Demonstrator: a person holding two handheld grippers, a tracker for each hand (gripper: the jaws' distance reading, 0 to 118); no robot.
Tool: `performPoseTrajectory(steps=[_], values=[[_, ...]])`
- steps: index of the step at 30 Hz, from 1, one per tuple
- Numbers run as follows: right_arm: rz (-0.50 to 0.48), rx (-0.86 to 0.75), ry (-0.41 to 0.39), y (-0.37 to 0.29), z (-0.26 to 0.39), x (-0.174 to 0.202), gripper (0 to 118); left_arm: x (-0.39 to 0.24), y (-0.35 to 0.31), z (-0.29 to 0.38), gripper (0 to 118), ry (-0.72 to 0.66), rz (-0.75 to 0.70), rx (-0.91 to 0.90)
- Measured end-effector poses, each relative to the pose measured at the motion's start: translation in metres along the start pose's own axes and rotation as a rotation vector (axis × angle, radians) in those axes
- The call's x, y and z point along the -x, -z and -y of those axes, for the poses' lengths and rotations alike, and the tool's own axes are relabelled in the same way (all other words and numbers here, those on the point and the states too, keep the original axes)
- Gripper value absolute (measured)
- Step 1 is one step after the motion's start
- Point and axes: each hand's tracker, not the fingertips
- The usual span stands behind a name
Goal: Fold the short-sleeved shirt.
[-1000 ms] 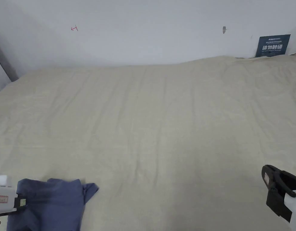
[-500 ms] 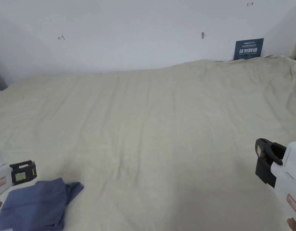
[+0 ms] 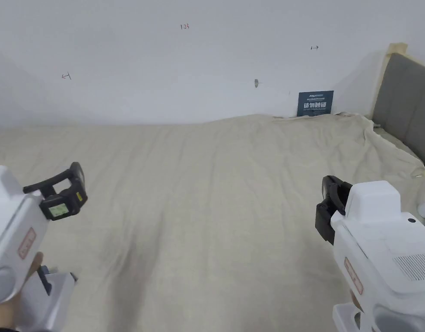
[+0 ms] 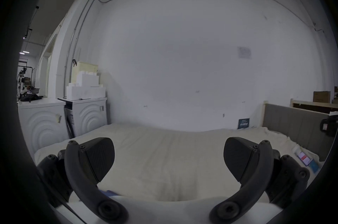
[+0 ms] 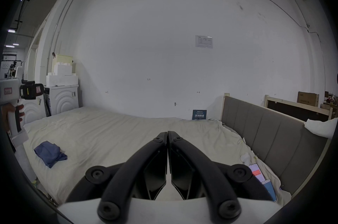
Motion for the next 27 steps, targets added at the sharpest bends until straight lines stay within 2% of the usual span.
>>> performPoseTrajectory(steps=[5, 7, 8, 9, 12, 13, 14, 16, 17, 27], values=[[0.015, -0.013, 0.021, -0.005, 0.004, -0.012, 0, -0.043, -0.009, 0.019, 117, 0.018, 0.055, 0.002], [0.023, -0.015, 0.025, -0.007, 0.005, -0.015, 0, -0.050, -0.007, 0.034, 109, 0.024, 0.073, -0.024], [0.027, -0.016, 0.026, -0.008, 0.006, -0.017, 0, -0.056, -0.010, 0.038, 100, 0.032, 0.076, -0.026], [0.029, -0.017, 0.027, -0.009, 0.007, -0.018, 0, -0.061, -0.013, 0.042, 85, 0.031, 0.079, -0.030], [0.038, -0.017, 0.026, -0.011, 0.009, -0.021, 0, -0.076, -0.023, 0.054, 69, 0.056, 0.081, -0.059], [0.040, -0.016, 0.028, -0.012, 0.010, -0.022, 0, -0.078, -0.025, 0.056, 44, 0.064, 0.084, -0.057], [0.043, -0.016, 0.032, -0.013, 0.011, -0.023, 0, -0.081, -0.032, 0.057, 29, 0.058, 0.098, -0.075], [0.048, -0.019, 0.039, -0.013, 0.014, -0.026, 0, -0.086, -0.036, 0.059, 9, 0.060, 0.109, -0.096], [0.051, -0.020, 0.040, -0.013, 0.014, -0.027, 0, -0.088, -0.037, 0.059, 3, 0.074, 0.111, -0.096], [0.063, -0.018, 0.044, -0.012, 0.020, -0.034, 0, -0.097, -0.036, 0.055, 0, 0.085, 0.141, -0.059]])
